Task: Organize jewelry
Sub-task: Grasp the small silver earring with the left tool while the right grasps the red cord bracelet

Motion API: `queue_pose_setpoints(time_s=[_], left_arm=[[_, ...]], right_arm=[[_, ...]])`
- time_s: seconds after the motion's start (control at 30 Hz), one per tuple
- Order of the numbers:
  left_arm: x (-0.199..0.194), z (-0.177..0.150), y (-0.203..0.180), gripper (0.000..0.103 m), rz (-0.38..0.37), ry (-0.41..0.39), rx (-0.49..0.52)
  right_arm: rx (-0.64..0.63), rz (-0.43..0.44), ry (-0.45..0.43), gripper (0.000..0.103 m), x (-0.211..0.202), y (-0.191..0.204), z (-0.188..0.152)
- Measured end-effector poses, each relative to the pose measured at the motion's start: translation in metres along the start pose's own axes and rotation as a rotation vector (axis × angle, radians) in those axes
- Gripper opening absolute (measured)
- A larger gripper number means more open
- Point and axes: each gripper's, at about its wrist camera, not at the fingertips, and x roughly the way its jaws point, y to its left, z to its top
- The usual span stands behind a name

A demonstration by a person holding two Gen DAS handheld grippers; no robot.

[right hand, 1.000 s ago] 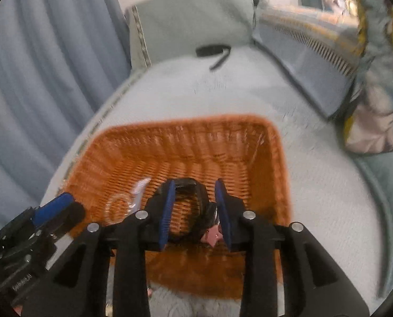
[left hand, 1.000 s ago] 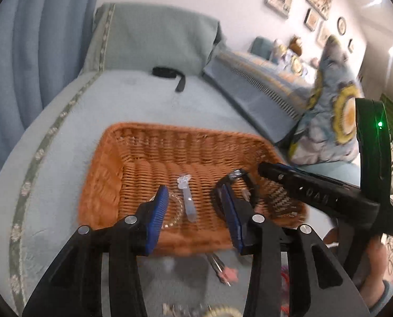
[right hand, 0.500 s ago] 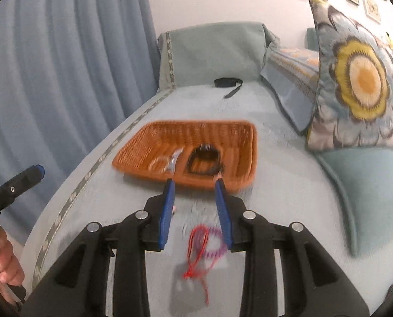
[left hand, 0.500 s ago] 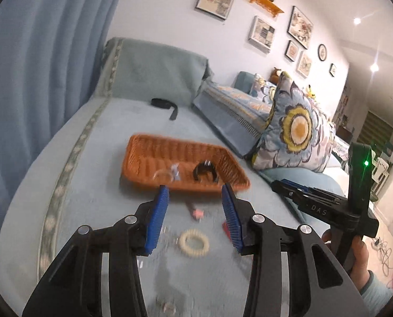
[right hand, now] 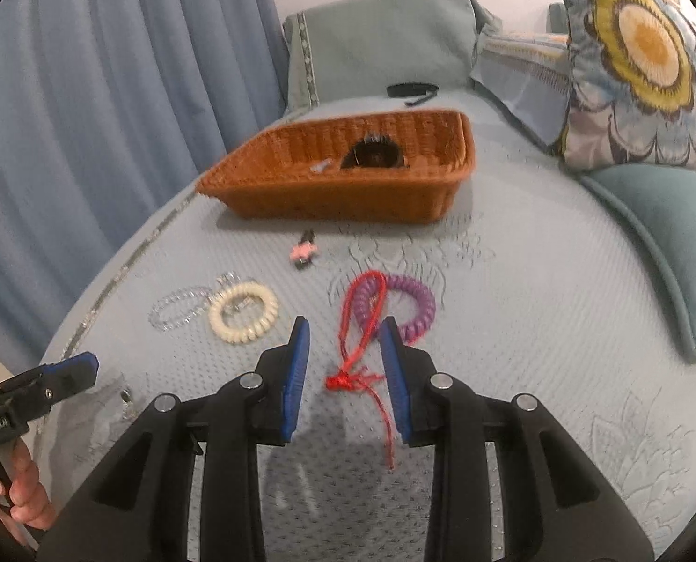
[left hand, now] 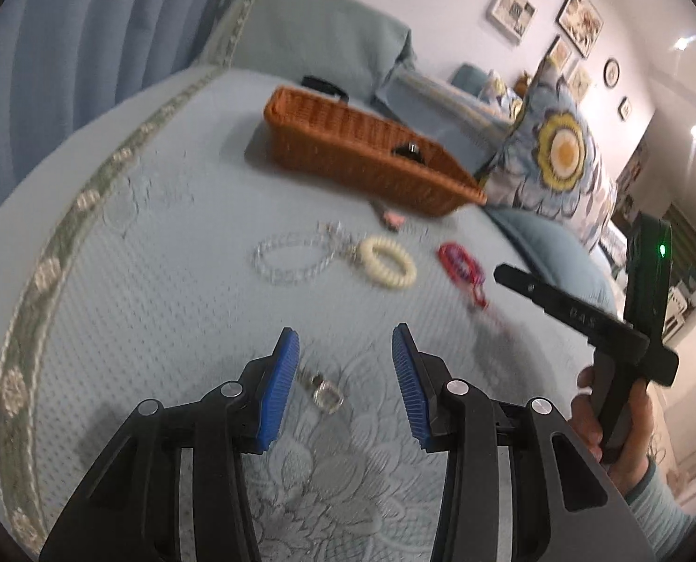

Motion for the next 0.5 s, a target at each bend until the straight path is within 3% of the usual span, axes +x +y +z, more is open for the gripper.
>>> queue_pose_setpoints(time_s=[0.13,0.5], left_arm=[[0.014,-0.01,-0.001,0.039,0.051,0.07,0.043],[0.008,-0.023,-0.005,0.039,0.082,0.109,0.114]], right_arm=[[0.016,-0.003,0.034,0.029,0.009,-0.002,-0.001],[0.051,-0.011,0.144,0.029,0.038,0.001,0.004]])
